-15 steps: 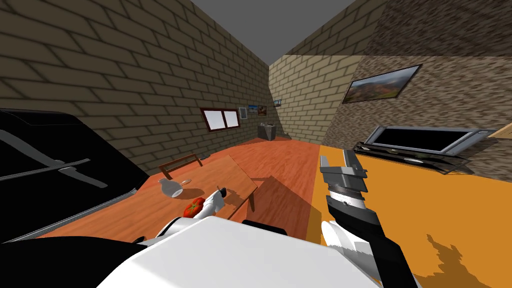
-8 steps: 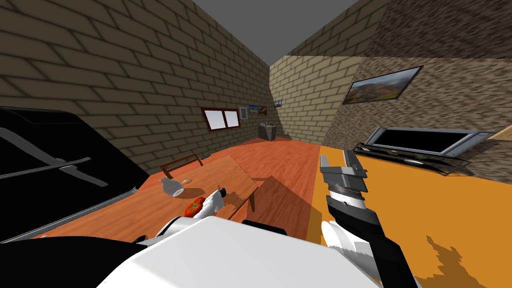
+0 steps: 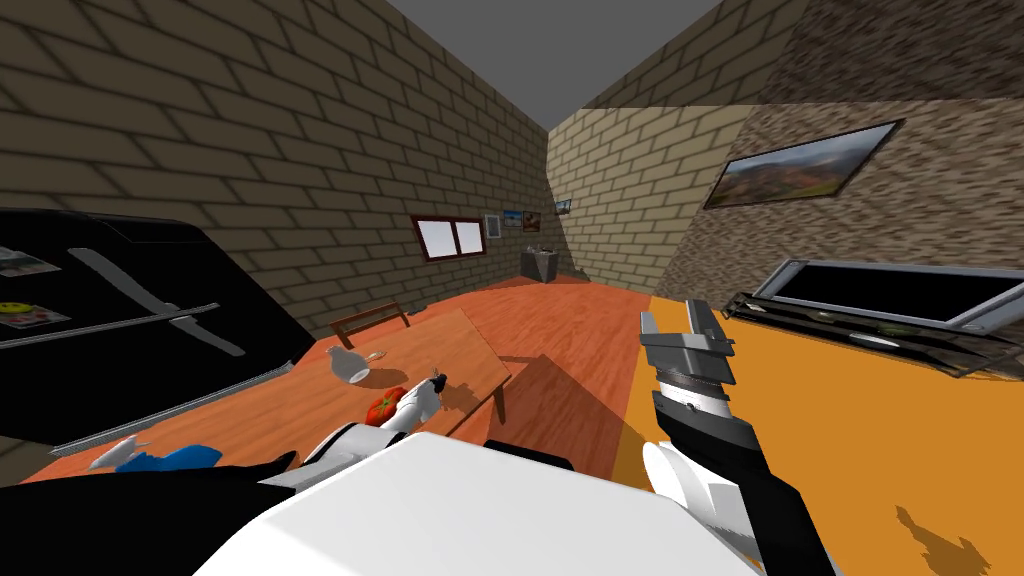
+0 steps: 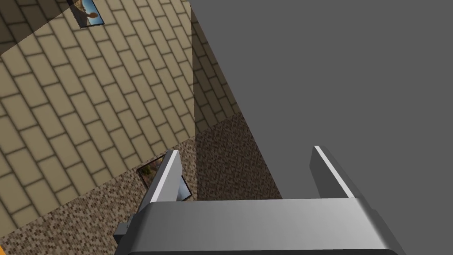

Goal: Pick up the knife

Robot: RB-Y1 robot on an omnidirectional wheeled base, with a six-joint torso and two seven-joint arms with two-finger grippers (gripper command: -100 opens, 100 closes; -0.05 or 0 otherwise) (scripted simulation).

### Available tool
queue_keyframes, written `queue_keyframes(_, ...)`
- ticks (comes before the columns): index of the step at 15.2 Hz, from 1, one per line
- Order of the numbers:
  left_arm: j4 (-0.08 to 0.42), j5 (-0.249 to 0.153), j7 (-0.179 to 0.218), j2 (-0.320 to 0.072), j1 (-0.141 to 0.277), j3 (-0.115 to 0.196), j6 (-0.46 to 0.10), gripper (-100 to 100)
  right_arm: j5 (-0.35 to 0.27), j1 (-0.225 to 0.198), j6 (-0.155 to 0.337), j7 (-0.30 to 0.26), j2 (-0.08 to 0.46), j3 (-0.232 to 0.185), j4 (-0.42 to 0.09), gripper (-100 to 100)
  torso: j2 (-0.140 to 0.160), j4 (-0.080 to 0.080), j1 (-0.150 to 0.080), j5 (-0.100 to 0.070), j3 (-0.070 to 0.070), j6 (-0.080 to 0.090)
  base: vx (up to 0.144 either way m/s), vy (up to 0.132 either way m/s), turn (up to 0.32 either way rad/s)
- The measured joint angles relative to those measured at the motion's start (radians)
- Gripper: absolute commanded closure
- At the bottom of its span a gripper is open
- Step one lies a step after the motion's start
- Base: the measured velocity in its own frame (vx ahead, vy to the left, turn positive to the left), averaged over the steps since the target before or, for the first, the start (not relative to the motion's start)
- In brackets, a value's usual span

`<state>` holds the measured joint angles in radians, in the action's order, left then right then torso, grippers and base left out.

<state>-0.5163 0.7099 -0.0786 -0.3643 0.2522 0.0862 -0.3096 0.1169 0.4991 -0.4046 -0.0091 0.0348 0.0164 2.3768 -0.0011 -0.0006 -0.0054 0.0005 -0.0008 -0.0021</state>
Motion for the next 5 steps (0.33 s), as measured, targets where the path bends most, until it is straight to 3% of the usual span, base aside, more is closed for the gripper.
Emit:
queue_keyframes(3,-0.003,-0.084,-0.044,-0.036,-0.007,-0.035,0.023,100,0.000,0.000,0.000,0.000,0.000,0.000,0.000,0,-0.001,0.000,-0.001,0.000,0.000,0.001,0.032,-0.115,0.084)
queue_keyframes(5,0.013,-0.119,-0.060,-0.059,-0.002,-0.053,0.044,100,0.000,0.000,0.000,0.000,0.000,0.000,0.000,0,-0.001,0.000,-0.001,-0.001,0.000,0.001,0.018,-0.089,0.058)
